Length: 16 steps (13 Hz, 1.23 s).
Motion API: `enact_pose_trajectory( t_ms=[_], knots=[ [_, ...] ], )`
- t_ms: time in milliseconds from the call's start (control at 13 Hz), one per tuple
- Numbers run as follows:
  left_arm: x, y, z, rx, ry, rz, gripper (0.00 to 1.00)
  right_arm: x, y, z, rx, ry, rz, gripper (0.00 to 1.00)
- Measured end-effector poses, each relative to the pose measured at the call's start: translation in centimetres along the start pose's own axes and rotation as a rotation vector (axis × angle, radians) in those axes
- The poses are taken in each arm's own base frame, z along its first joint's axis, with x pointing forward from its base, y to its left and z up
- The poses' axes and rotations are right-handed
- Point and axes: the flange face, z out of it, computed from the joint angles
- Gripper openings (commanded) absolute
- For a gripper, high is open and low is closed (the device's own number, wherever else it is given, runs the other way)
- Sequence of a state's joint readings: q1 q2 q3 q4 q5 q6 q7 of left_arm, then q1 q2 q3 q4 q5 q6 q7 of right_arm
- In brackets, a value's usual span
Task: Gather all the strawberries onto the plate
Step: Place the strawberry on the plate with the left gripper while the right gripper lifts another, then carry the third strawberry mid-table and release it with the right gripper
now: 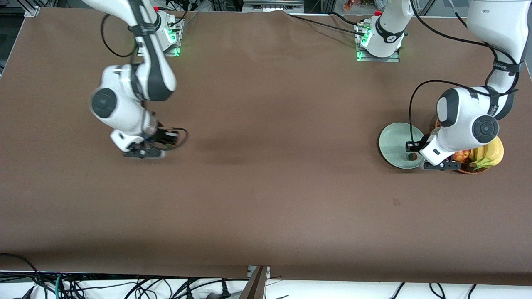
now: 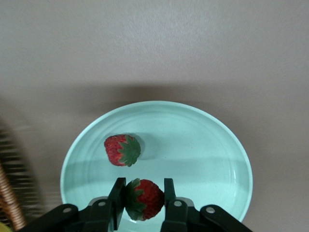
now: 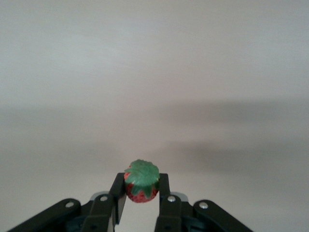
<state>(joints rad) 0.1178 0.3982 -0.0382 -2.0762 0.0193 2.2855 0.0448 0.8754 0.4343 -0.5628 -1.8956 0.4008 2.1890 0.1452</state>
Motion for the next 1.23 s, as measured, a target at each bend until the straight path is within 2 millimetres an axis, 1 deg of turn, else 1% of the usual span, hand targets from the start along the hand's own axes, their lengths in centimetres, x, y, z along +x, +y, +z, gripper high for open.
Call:
enact_pose_trajectory(
  t_ms=[77,153,307,460,537,614,691,844,997,1074,1151,1228],
  knots=[
    [0.0,0.0,0.5,-0.001,-0.006,0.001,0.95,0.7,-3.4,0.9,0.006,-0.003,0.017,0.09],
    [0.0,0.0,0.7,-0.001,-0.008,0.003,1.00,1.1,-6.3,2.2,0.024,-0.007,0.044,0.09],
    [0.0,0.0,0.8,-0.001,-0.009,0.022,1.00,1.4,-11.4,5.0,0.073,-0.026,0.113,0.10],
    [0.2,0.0,0.5,-0.001,-0.001,0.029,1.00,1.4,-16.6,6.5,0.109,-0.018,0.185,0.10],
    [0.3,0.0,0.0,0.000,0.010,0.031,1.00,1.3,-19.0,6.8,0.133,-0.001,0.214,0.10],
    [0.5,0.0,-0.9,0.002,0.027,0.031,1.00,1.1,-21.2,7.3,0.161,0.020,0.240,0.10],
    [0.6,0.0,-2.3,0.004,0.049,0.032,1.00,0.7,-23.0,7.9,0.188,0.035,0.262,0.10],
    [0.5,0.1,-6.1,0.010,0.098,0.033,1.00,-0.5,-25.9,9.6,0.233,0.054,0.292,0.10],
    [-0.1,0.5,-9.6,0.016,0.144,0.037,1.00,-2.0,-28.0,10.2,0.252,0.062,0.322,0.10],
    [-0.3,0.9,-10.6,0.016,0.160,0.035,1.00,-2.7,-29.1,9.9,0.263,0.063,0.336,0.10],
    [-0.4,1.9,-11.1,0.014,0.168,0.030,1.00,-3.3,-30.1,9.5,0.273,0.062,0.349,0.11],
    [-0.4,3.2,-11.2,0.009,0.169,0.022,1.00,-4.1,-31.1,9.3,0.280,0.059,0.363,0.14]
  ],
)
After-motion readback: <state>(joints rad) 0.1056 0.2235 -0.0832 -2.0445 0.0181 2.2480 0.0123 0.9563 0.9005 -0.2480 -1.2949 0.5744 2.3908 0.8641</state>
